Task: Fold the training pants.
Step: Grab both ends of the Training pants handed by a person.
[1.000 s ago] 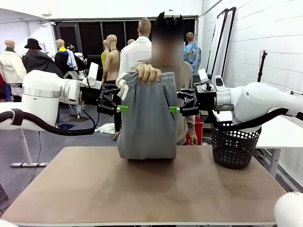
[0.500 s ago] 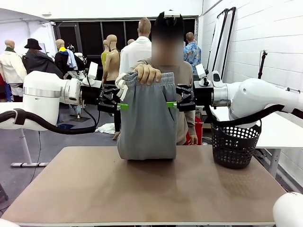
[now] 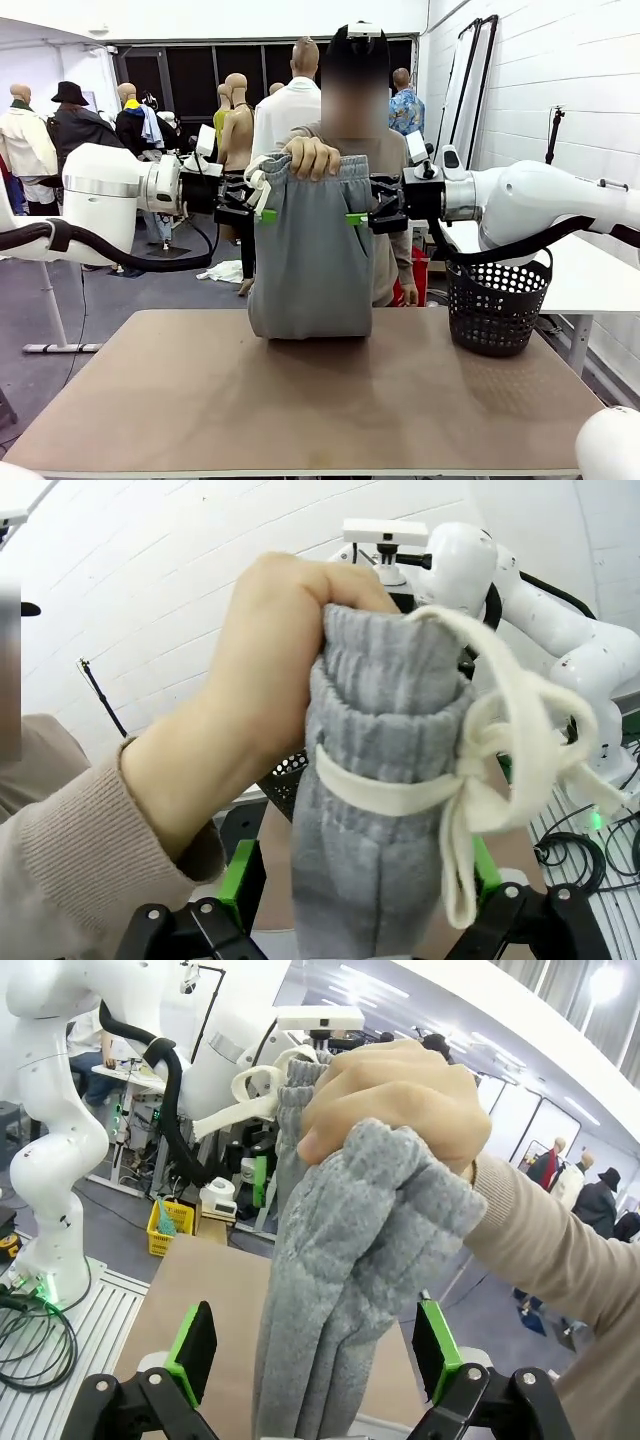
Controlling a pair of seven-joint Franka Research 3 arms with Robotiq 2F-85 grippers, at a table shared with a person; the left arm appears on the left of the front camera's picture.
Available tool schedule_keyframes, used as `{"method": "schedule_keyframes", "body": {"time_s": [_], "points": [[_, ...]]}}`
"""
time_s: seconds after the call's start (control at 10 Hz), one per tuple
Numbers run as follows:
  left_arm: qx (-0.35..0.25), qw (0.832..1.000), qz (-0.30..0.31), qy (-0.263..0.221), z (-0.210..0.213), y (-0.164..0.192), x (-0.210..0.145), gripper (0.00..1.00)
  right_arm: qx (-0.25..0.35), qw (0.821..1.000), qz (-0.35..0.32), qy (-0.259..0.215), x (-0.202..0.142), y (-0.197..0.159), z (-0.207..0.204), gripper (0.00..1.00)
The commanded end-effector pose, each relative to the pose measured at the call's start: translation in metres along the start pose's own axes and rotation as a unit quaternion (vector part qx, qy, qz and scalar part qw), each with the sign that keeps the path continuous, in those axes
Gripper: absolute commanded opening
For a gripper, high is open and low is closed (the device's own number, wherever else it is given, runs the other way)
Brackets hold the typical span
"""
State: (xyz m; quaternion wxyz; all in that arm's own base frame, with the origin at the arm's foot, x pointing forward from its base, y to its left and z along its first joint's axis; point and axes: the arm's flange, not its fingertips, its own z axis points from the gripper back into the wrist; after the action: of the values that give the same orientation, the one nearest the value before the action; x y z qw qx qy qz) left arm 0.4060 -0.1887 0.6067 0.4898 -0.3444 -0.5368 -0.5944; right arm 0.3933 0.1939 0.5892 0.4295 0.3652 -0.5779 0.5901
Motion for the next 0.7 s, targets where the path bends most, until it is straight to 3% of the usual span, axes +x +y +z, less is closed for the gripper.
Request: {"method": "schedule_keyframes", "body": {"time_s": [0.0, 0.3, 0.4, 0.6], "points": [[-0.015, 1.000, 0.020, -0.011, -0.007, 0.008, -0.002, 1.00, 0.003, 1.000, -0.002, 0.011, 0.005, -0.003, -0.003, 1.00], [-0.025, 0.999, 0.033, -0.019, -0.012, 0.017, -0.004, 1.00, 0.004, 1.000, -0.016, 0.010, 0.005, -0.005, -0.003, 1.00], [-0.028, 0.999, 0.028, -0.027, -0.014, 0.021, 0.000, 0.92, 0.006, 1.000, -0.023, 0.011, 0.004, -0.006, -0.003, 1.00], [-0.035, 0.999, 0.025, -0.025, -0.016, 0.022, 0.002, 0.52, -0.002, 0.999, -0.042, 0.011, 0.004, -0.008, -0.003, 0.64]]}}
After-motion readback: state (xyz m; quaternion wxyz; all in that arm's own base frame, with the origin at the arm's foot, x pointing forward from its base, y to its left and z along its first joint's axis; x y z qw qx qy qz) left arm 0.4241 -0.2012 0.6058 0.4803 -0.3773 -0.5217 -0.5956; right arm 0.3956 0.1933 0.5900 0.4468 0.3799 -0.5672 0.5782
